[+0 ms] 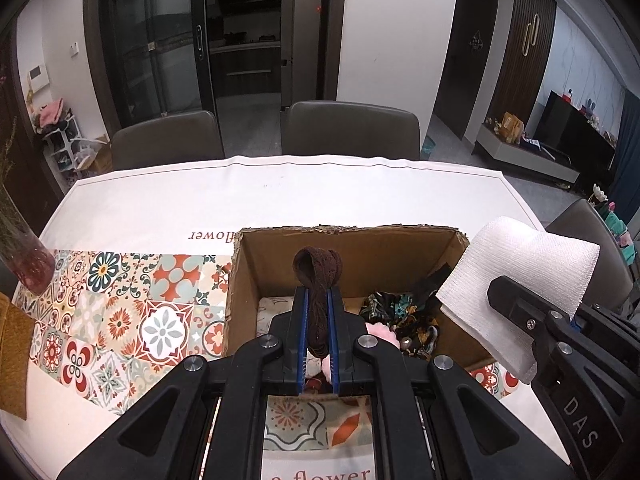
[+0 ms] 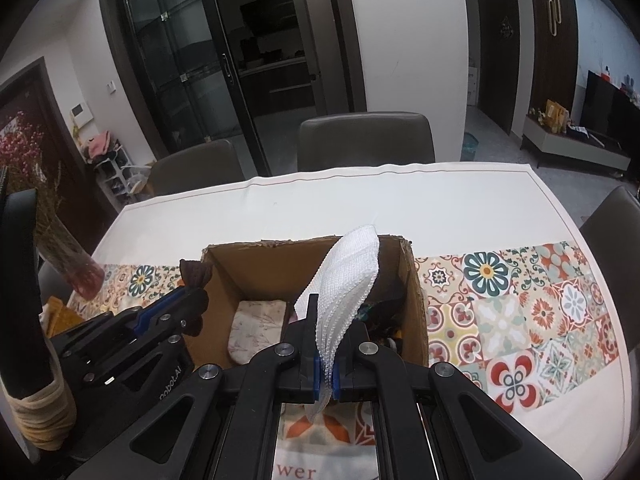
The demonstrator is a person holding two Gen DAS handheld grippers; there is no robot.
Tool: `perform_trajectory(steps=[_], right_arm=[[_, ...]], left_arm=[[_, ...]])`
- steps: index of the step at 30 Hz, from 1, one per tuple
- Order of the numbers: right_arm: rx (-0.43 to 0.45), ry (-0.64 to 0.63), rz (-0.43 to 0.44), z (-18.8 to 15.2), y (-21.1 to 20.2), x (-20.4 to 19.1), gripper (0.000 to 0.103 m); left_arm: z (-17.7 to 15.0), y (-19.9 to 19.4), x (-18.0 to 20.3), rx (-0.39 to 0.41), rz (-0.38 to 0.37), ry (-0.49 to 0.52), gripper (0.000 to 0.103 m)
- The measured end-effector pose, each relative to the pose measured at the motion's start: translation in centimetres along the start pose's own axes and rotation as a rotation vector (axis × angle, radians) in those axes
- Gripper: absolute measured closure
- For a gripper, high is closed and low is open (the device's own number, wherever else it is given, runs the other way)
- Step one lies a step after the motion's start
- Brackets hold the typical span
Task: Organize soft objects
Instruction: 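Open the left gripper over the box while the right releases the white cloth inside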
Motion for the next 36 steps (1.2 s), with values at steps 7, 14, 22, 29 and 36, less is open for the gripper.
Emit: perform_trajectory(steps=[7, 14, 22, 29, 36], right_arm=[[-0.028, 0.006, 0.011, 0.1, 1.7, 0.3, 0.098], [-0.052, 0.001, 0.023, -0.3, 3.2, 0.3, 0.098], [-0.059, 0.001, 0.024, -0.1, 4.1, 0.5, 0.098], [-0.066, -0.012, 0.004, -0.1, 4.6, 0.4, 0.094], [-0.04, -0.004, -0.069, 0.1, 3.7, 1.5, 0.046]], left_arm=[[-0.1, 2.0, 0.2, -0.026, -0.002, 0.004, 0.093], [-0.5, 3.8, 0.5, -0.057, 0.003, 0.01, 0.092], [-0.4, 4.6, 0.3, -0.066, 0.022, 0.011, 0.09], [-0.4, 4.7, -0.4, -0.068, 0.047, -0.007, 0.067], [-0.1, 4.2, -1.1, -0.046, 0.078, -0.013, 0.059]])
Point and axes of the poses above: each gripper's, at about its wrist camera, not at the fingertips, and y roughly the way its jaws point, x to its right, z to its top, the point moved 9 cm from there along y, roughly the way its jaws point, and after that the axes turned 12 degrees about -y, right-handed, at the moved point
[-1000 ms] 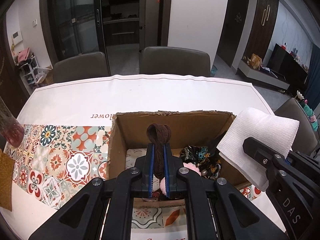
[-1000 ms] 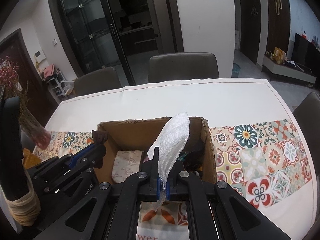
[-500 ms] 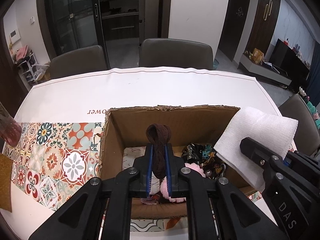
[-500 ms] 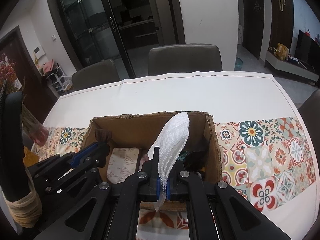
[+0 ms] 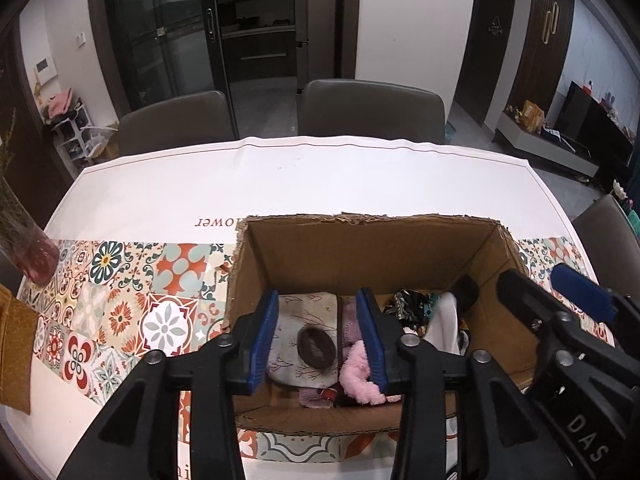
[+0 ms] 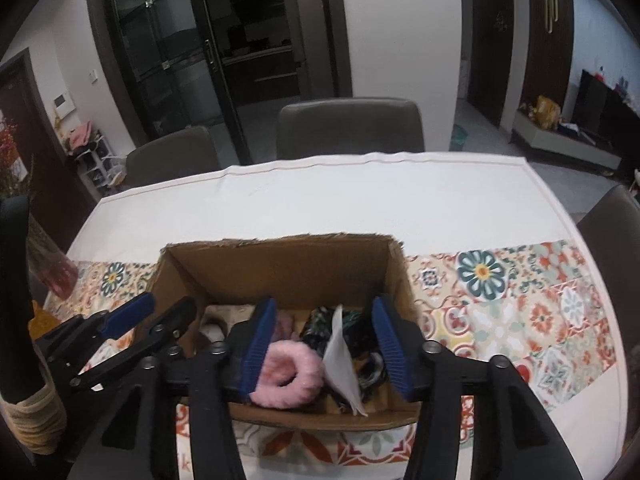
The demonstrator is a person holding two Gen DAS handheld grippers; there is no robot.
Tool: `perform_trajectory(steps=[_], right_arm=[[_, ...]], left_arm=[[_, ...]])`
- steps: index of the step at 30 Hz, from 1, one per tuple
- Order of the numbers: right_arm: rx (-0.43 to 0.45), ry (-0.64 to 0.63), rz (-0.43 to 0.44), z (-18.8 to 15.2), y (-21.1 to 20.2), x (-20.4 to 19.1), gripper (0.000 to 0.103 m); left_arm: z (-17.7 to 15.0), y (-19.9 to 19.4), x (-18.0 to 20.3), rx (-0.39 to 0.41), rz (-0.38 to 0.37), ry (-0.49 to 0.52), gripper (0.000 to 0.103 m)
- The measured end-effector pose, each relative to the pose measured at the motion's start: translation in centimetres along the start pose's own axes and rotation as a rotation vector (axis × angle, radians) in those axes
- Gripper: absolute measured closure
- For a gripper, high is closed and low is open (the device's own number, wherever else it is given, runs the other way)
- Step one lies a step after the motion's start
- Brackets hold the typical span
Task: Organize soft objects
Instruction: 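Open the left gripper over the box while the right releases the white cloth inside, then withdraw both grippers from the box toward the patterned sock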
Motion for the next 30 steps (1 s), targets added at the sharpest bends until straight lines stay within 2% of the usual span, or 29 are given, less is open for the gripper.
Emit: perform_trajectory(steps=[5, 13, 17, 30], right_arm=[[0.004, 0.016, -0.014, 0.3, -0.4, 0.7, 0.038], [0.018, 0.018, -0.048, 0.3, -1.5, 1.3, 0.037], [0.025, 0.027, -0.065, 0.4, -2.3, 1.7, 0.031], [0.034, 0.071, -0.094, -0.7, -4.8, 3.0, 0.023]], left_arm=[[0.4, -0.6, -0.5, 0.024, 0.021, -0.01, 0.042], [1.0, -1.9, -1.1, 0.06, 0.043, -0.027, 0.026], [1.1, -2.8, -1.2, 0.079, 0.06, -0.035, 0.015], [0.2, -5.9, -1.2, 0.114, 0.069, -0.039, 0.004]])
Point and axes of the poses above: each gripper's, at about its wrist camera, not at the fingertips, and y roughly the way its jaws point, x to its right, z to its top, the point moved 9 cm from there along y, roughly the way its jaws point, and after that the axes turned 12 degrees about -y, right-handed, at the moved point
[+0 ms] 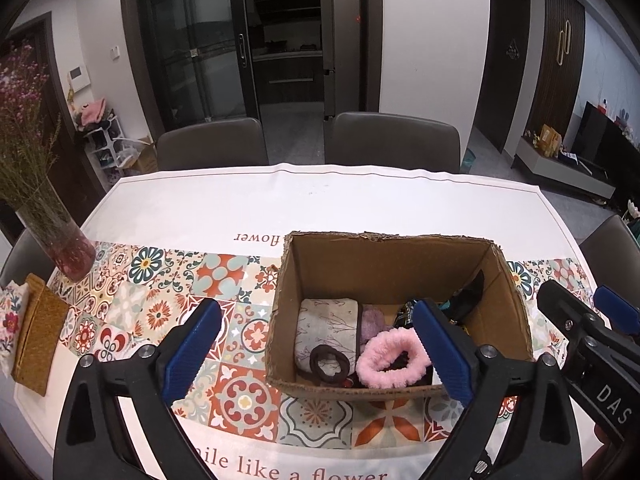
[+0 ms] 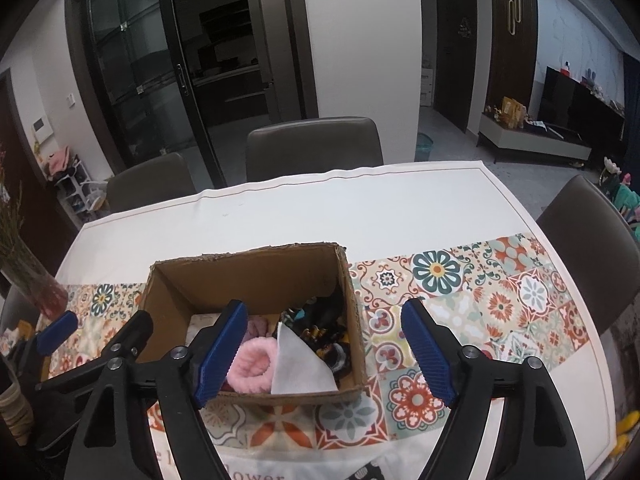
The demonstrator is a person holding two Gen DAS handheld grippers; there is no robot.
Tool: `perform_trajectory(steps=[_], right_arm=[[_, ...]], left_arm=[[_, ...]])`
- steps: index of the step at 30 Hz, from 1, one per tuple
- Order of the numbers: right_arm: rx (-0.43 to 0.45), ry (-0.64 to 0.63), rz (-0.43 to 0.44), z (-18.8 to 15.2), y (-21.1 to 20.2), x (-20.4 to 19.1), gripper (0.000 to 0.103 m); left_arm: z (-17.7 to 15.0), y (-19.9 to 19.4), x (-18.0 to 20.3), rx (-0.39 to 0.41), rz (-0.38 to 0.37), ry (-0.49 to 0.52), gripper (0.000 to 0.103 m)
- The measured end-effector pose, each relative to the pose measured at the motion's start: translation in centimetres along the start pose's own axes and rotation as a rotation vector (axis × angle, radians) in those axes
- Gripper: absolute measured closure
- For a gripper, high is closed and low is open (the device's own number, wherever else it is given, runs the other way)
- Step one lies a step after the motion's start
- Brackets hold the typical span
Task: Organize soft objects
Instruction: 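Withdraw both grippers from the box toward the patterned sock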
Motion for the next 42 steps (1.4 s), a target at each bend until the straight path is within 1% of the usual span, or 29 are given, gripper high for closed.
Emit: perform_trajectory(steps=[4, 6, 12, 20, 29, 42], right_arm=[[0.003, 0.004, -0.016, -0.5, -0.8, 0.5, 0.023], [0.005, 0.008, -0.027, -0.8, -1.2, 0.8, 0.02], [0.003, 0.031, -0.025, -1.8, -2.1, 1.7, 0.02], [-0.002, 0.056, -0.047, -4.3, -3.5, 3.7, 0.02], [-0.013, 0.083, -0.082, -7.2, -5.1, 6.5, 0.02], [-0.018, 0.109, -0.095, -11.7, -6.7, 8.1, 0.02]], left_arm=[[-0.3, -1.0, 0.0, 0.012, -0.001, -0.005, 0.003], [-0.4, -1.4, 0.1, 0.018, 0.0, -0.001, 0.003], [-1.6, -2.5, 0.6, 0.015, -0.014, 0.013, 0.003], [-3.5, -3.6, 2.5, 0.012, -0.041, 0.045, 0.003], [-6.6, -4.7, 4.8, -0.003, -0.079, 0.073, 0.003], [-11.0, -5.9, 5.8, -0.018, -0.085, 0.108, 0.003]])
Point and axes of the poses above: each gripper's, at about its wrist camera, not at the fingertips, and y roughly the way its jaws point, x to its right, z to its top, the point moved 9 cm from there along y, roughly the way its jaws point, and after that the axes turned 12 degrees about -y, right-handed, at the moved point
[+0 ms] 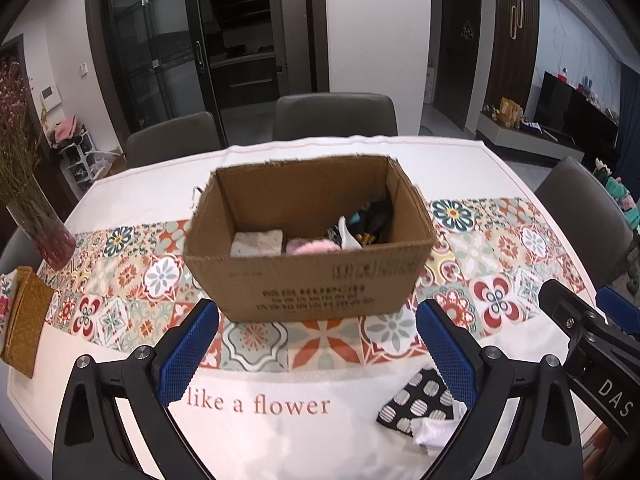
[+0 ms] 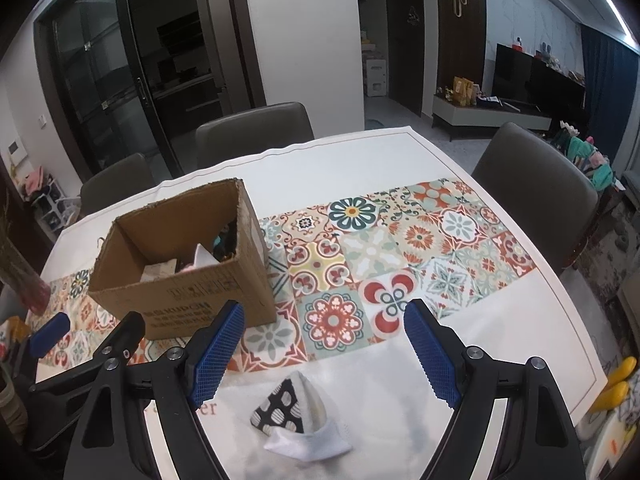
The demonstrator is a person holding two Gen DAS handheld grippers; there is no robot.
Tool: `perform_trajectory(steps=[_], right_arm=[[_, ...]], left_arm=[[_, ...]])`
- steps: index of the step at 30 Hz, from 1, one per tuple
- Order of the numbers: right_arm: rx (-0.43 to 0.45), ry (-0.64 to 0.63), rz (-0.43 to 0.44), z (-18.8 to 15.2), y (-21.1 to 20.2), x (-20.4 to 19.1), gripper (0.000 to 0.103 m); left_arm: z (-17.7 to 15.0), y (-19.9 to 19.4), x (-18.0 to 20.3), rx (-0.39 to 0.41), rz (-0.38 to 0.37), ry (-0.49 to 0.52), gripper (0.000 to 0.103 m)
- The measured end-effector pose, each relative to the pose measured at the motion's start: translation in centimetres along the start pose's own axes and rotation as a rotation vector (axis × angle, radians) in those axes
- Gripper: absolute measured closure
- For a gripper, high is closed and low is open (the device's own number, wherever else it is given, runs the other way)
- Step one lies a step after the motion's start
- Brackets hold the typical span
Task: Organize soft objects
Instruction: 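Withdraw both grippers from the box toward the patterned sock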
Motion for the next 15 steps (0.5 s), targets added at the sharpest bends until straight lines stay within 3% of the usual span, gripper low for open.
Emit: perform_trajectory(steps=[15], right_arm=[[-0.065, 0.038, 0.022, -6.3, 0.3, 2.1, 0.02]], left_arm=[[-5.7, 0.0, 1.5, -0.047, 0.005, 0.052, 0.003]])
Point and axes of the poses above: each gripper's, at about its wrist camera, not at the fingertips, and y roughly the way its jaws point, x to its right, z to its top, the point moved 9 cm from there along y, roughly the way its jaws point, and after that the axes turned 12 degrees about -y, right-handed, at the moved point
